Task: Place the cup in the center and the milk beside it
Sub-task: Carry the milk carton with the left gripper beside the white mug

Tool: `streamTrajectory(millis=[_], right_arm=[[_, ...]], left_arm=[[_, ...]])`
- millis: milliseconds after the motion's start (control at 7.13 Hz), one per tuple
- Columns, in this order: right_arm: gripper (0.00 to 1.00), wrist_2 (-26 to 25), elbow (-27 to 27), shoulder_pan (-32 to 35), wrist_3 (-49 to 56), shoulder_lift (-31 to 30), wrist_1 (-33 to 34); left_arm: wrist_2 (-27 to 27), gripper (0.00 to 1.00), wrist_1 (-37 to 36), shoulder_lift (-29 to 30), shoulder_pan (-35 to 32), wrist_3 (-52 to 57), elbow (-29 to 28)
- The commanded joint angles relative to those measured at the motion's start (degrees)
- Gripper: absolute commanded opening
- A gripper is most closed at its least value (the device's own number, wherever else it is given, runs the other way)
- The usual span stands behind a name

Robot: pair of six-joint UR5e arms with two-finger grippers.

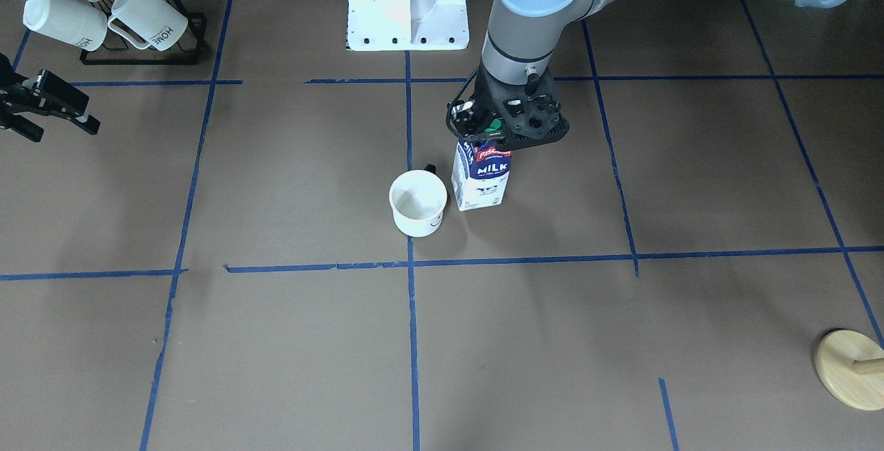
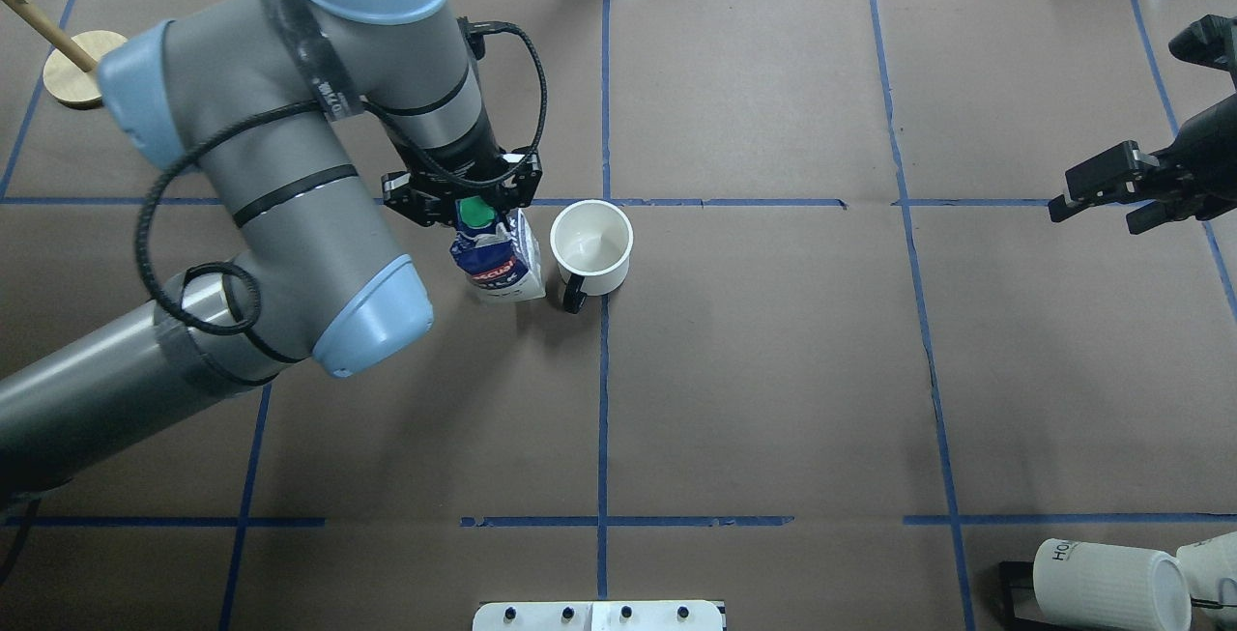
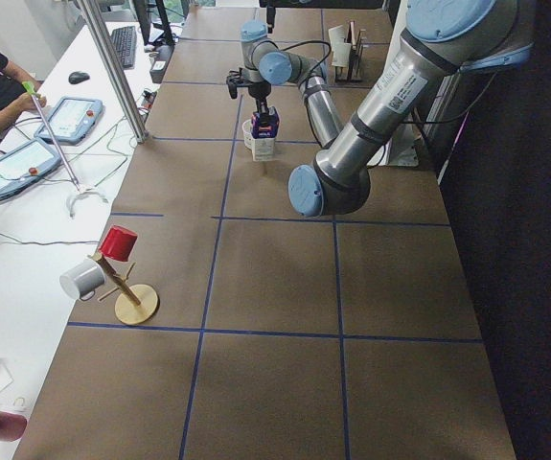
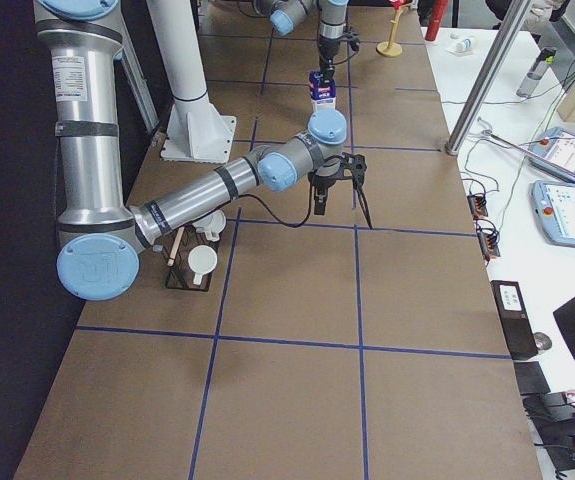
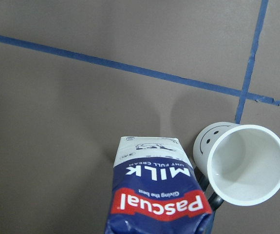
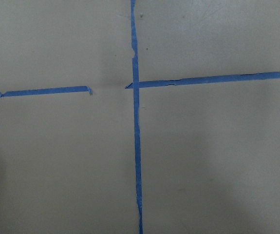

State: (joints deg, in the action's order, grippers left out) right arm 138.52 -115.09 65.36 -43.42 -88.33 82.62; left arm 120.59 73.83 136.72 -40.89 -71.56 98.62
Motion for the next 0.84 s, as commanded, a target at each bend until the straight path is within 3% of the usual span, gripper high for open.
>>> streamTrajectory(millis=[0,140,280,421,701], right_arm=[[1.0,0.1,0.0,-0.1,0.0,0.0,0.0],[1.0,0.1,0.0,-0.1,0.0,0.0,0.0],[1.0,0.0,0.0,-0.1,0.0,0.0,0.0],[1.0,0.1,0.0,-0.2,0.0,0.0,0.0],[1.0,0.1,0.0,-0.2,0.0,0.0,0.0]], left_arm=[[-1.4,0.06,1.4,3.5,0.3,0.0,-5.9],[-1.4,0.25,1.6,3.5,0.4,0.2,-6.0],[-1.4,0.85,2.6,3.4,0.7,0.1,-6.1],[-1.5,1.0,2.7,3.4,0.7,-0.1,-6.0],[-1.5,1.0,2.6,3.3,0.6,-0.5,-4.7]])
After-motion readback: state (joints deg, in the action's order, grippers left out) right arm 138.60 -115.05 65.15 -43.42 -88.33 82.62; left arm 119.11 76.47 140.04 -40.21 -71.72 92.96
